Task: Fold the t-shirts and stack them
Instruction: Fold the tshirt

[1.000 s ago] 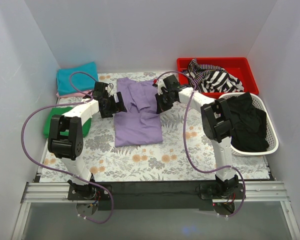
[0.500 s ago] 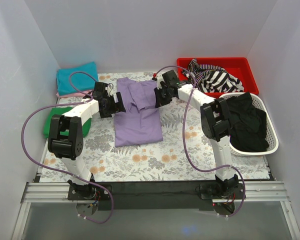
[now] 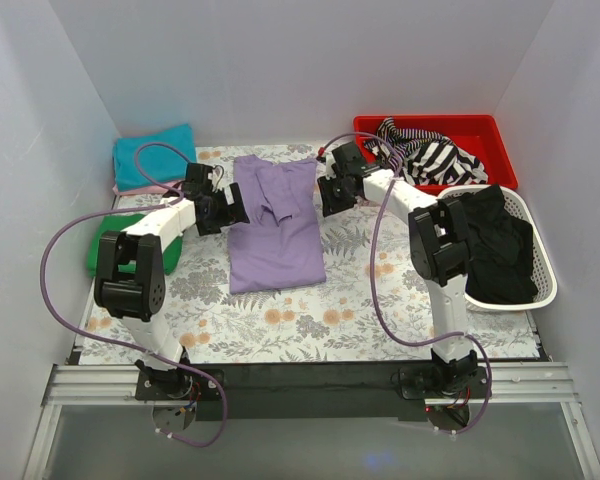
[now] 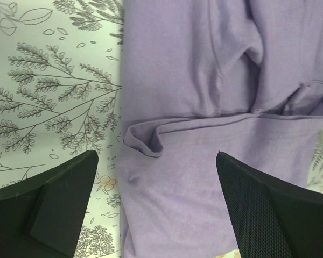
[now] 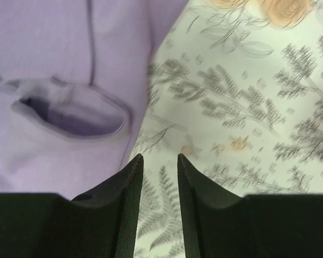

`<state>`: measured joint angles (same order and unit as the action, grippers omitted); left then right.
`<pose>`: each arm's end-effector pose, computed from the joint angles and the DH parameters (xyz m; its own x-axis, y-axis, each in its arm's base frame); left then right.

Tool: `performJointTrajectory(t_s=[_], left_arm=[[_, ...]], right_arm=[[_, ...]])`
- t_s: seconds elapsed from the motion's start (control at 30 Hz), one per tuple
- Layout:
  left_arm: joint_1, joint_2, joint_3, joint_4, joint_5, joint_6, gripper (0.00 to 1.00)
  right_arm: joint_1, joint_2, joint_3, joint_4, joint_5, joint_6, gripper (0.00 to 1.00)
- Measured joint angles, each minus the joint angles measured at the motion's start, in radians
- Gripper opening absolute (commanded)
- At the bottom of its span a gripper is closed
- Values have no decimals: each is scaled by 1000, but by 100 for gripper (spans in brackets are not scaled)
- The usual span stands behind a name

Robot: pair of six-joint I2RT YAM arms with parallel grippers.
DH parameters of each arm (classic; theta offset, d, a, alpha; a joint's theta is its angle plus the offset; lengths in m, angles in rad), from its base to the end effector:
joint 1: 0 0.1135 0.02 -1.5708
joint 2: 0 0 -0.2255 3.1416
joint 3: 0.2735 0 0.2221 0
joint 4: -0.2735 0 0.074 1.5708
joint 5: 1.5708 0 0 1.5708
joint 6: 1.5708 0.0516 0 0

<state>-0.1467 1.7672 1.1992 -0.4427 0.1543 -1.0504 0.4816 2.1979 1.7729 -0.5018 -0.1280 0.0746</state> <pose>0.3381 -0.0580 0.1643 -0.6121 -0.7762 -0.1512 -0.6152 0.5876 -0.5257 0.3931 0.2129 0.1625 -0.7461 -0.3065 -0.5911 -0.4730 0.8688 0.1465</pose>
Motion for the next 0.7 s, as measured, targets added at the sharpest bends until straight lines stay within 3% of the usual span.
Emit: performJointTrajectory(t_s=[0.3, 0.53, 0.7], left_arm=[[2, -96, -20, 39, 223, -13, 91], [1, -72, -93, 93, 416, -50, 91], [1, -6, -97, 115, 431, -54, 91]], right_arm=[[29, -150, -75, 12, -224, -1, 41], [92, -92, -74, 15, -330, 3, 41], [105, 5, -33, 17, -354, 4, 41]])
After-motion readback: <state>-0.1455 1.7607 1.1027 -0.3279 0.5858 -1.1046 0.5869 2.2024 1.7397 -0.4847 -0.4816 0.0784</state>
